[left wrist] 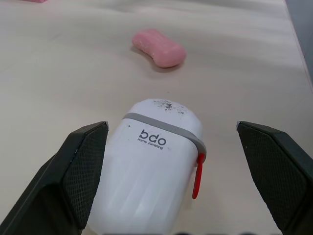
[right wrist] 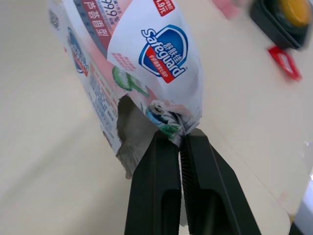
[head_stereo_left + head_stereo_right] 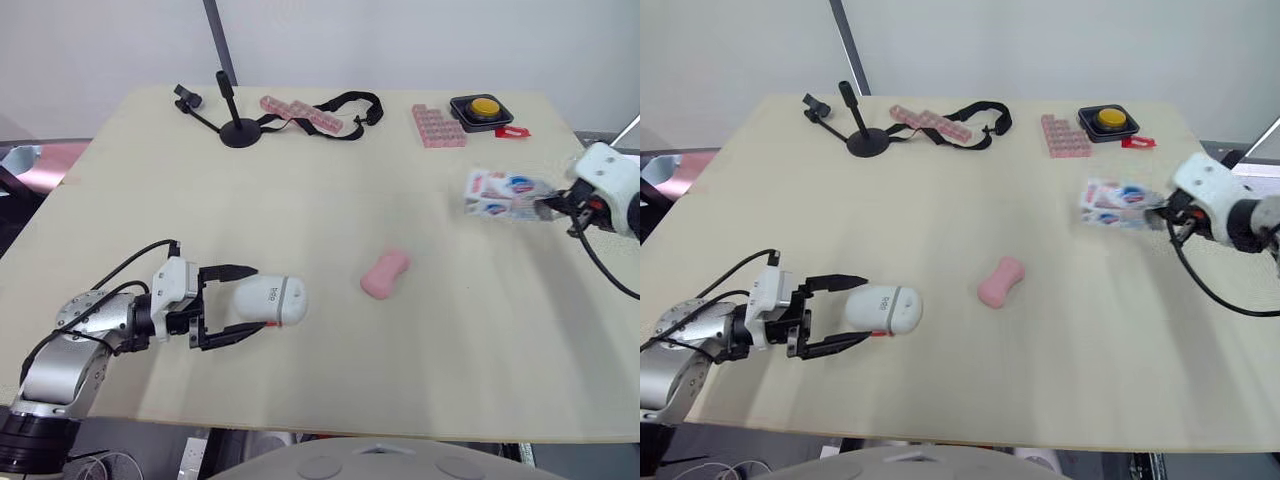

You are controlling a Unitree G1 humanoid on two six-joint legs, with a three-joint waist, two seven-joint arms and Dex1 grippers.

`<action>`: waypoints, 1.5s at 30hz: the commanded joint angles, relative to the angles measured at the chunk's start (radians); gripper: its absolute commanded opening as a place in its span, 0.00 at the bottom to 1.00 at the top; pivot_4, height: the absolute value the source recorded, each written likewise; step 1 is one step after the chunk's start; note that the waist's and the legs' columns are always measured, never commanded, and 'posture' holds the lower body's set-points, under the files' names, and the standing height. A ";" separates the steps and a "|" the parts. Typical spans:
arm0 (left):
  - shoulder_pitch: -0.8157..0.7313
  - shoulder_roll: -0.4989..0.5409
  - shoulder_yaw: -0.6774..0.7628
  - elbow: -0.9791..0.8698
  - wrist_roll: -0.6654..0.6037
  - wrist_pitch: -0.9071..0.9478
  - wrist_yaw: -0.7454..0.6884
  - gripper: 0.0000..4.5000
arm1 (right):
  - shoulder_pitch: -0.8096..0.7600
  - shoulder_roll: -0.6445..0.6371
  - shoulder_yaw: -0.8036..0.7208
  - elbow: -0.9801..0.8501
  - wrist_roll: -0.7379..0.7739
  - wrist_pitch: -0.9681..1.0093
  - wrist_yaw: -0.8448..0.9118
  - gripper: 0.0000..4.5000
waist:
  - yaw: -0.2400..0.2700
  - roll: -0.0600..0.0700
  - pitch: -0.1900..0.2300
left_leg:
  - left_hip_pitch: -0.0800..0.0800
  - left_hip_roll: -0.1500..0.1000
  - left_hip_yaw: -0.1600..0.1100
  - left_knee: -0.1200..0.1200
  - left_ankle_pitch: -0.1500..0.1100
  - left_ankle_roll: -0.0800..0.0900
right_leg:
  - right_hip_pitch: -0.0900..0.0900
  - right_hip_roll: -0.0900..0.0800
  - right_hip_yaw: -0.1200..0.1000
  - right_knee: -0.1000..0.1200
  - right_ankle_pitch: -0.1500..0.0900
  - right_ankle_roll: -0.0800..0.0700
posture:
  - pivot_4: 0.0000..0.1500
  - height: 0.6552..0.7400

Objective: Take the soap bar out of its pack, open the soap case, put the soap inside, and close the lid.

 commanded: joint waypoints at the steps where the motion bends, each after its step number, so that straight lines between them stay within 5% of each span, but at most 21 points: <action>1: -0.012 0.002 0.012 -0.004 -0.007 -0.007 0.001 1.00 | 0.045 0.069 -0.140 0.010 0.027 -0.037 -0.130 0.01 | 0.000 0.000 0.000 | 0.000 0.000 0.000 0.000 0.000 0.000 | 0.000 0.000 0.000 0.000 0.000 0.000 | 1.00 1.00; 13: -0.002 -0.004 0.036 -0.032 -0.074 0.024 -0.021 1.00 | 0.155 0.394 -0.346 -0.056 0.079 0.053 -0.539 0.01 | -0.001 0.003 0.000 | 0.001 0.000 0.000 0.000 0.000 0.000 | 0.000 -0.001 0.000 0.000 0.000 0.000 | 1.00 1.00; 29: 0.013 0.005 0.046 -0.020 -0.051 0.002 -0.047 1.00 | 0.194 0.409 -0.338 -0.018 0.123 0.050 -0.564 0.01 | -0.002 0.005 0.000 | 0.002 -0.001 0.001 -0.001 0.000 -0.001 | 0.000 -0.001 0.000 0.000 0.000 0.000 | 1.00 1.00; 42: 0.016 -0.001 0.034 -0.024 -0.042 0.006 -0.036 1.00 | 0.260 0.376 -0.302 -0.085 0.141 0.059 -0.494 0.96 | -0.001 0.005 0.000 | 0.002 -0.001 0.001 -0.002 0.000 -0.001 | 0.000 -0.001 0.000 -0.001 0.000 0.000 | 1.00 1.00; 45: 0.016 -0.005 0.029 -0.024 -0.037 0.005 -0.034 1.00 | 0.288 0.376 -0.303 -0.107 0.143 0.044 -0.476 0.99 | -0.001 0.005 0.000 | 0.002 -0.001 0.001 -0.002 0.000 -0.001 | 0.000 -0.001 0.000 -0.001 0.000 0.000 | 1.00 1.00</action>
